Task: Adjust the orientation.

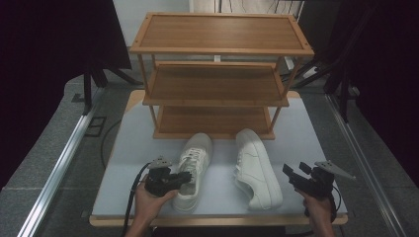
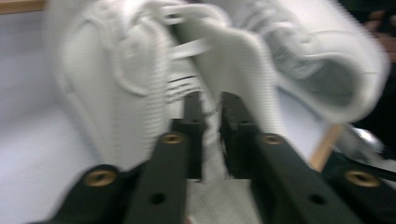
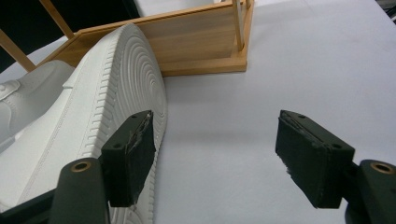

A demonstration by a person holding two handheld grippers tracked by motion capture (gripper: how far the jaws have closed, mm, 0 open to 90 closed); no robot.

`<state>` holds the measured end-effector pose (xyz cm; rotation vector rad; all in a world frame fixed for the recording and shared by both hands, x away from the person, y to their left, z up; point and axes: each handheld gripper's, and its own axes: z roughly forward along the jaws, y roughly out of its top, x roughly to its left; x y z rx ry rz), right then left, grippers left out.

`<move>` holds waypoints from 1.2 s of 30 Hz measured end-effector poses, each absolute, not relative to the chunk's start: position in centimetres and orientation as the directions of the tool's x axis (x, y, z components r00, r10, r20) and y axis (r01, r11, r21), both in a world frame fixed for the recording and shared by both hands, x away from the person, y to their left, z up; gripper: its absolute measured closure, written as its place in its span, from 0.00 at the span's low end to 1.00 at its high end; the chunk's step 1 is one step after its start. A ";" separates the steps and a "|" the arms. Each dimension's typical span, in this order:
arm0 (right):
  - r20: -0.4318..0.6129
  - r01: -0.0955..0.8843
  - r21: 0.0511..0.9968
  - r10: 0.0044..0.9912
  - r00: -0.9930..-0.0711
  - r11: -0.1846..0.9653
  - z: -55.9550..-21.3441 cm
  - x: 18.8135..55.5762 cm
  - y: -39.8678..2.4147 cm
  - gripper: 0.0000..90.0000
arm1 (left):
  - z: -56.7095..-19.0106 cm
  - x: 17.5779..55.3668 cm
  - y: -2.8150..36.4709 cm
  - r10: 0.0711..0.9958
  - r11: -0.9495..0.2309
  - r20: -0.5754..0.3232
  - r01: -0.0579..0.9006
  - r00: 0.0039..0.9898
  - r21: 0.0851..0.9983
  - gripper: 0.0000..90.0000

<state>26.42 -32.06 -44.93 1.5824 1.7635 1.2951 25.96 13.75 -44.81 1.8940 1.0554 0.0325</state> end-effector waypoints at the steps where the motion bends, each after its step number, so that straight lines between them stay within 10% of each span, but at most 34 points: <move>1: 0.258 0.524 0.846 0.933 -0.250 -0.094 -44.9 26.4 -32.1 0.31 | -44.8 26.0 13.8 0.677 -0.193 -0.382 0.652 0.629 0.733 0.82; 12: 0.262 0.516 0.851 0.931 -0.253 -0.099 -44.7 26.3 -32.0 0.31 | -40.3 25.6 13.5 0.601 -0.103 -0.340 0.492 0.723 0.865 0.48; 36: 0.240 0.471 0.879 0.923 -0.299 -0.076 -43.3 25.7 -31.9 0.42 | -41.1 25.3 15.8 0.661 -0.020 -0.356 0.490 0.660 0.871 0.41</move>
